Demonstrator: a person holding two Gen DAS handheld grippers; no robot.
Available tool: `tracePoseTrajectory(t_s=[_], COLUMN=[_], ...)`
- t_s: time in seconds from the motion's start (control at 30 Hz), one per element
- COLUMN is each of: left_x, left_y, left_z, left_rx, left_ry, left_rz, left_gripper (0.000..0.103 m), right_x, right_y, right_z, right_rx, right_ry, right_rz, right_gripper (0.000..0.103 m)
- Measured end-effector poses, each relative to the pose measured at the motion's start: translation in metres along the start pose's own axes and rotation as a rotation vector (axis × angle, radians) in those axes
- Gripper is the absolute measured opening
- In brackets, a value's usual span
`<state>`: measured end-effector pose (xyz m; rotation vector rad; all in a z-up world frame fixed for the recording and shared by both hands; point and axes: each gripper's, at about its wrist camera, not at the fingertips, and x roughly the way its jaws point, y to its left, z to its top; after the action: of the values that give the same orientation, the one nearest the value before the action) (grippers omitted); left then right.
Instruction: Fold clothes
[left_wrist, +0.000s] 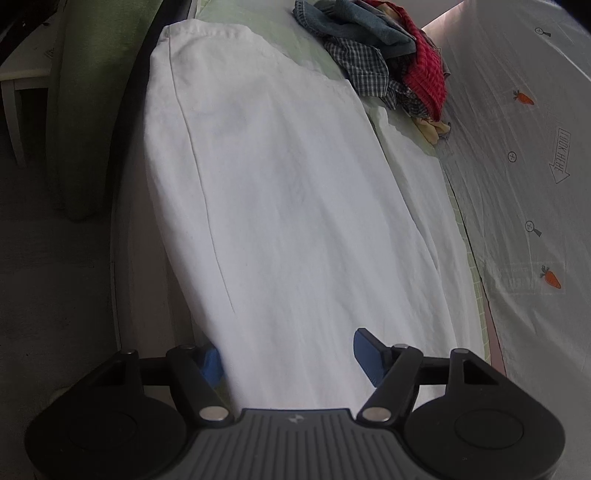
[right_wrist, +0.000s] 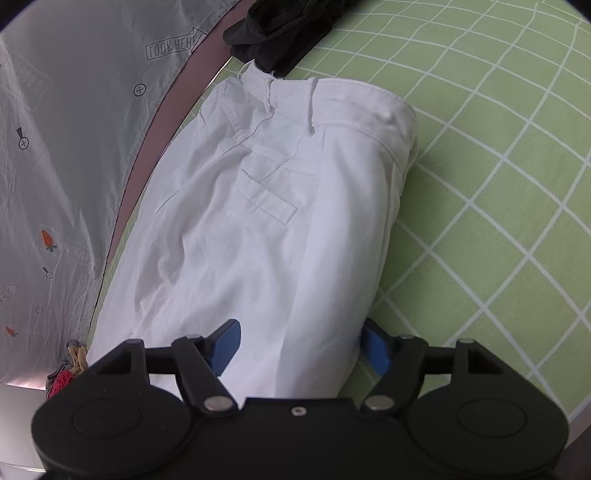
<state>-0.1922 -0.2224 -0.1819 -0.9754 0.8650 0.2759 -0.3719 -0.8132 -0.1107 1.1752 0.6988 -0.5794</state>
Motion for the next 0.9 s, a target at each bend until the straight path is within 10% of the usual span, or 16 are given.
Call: tracePoseTrajectory(t_s=[0.27,0.37,0.47,0.9], left_x=[0.022,0.026,0.023,-0.09], left_y=[0.021,0.032,0.029,-0.105], left_z=[0.103,0.131,0.142,0.177], left_rx=[0.013,-0.001,0.037,0.399], left_ry=[-0.042,-0.04,-0.042,-0.162], left_rz=[0.044,0.051,0.063,-0.06], left_gripper=[0.061,0.045,0.003,0.003], right_x=[-0.006,-0.006,-0.007,-0.096], right_y=[0.02,0.023,0.024,0.054], right_z=[-0.03,-0.038,-0.044,-0.041], right_rx=[0.06,0.073,0.09,0.255], right_ry=[-0.144,-0.203,-0.242,-0.337], right_rz=[-0.098,-0.142,-0.188,0.024], right_gripper=[0.057,0.038,0.018,0.005])
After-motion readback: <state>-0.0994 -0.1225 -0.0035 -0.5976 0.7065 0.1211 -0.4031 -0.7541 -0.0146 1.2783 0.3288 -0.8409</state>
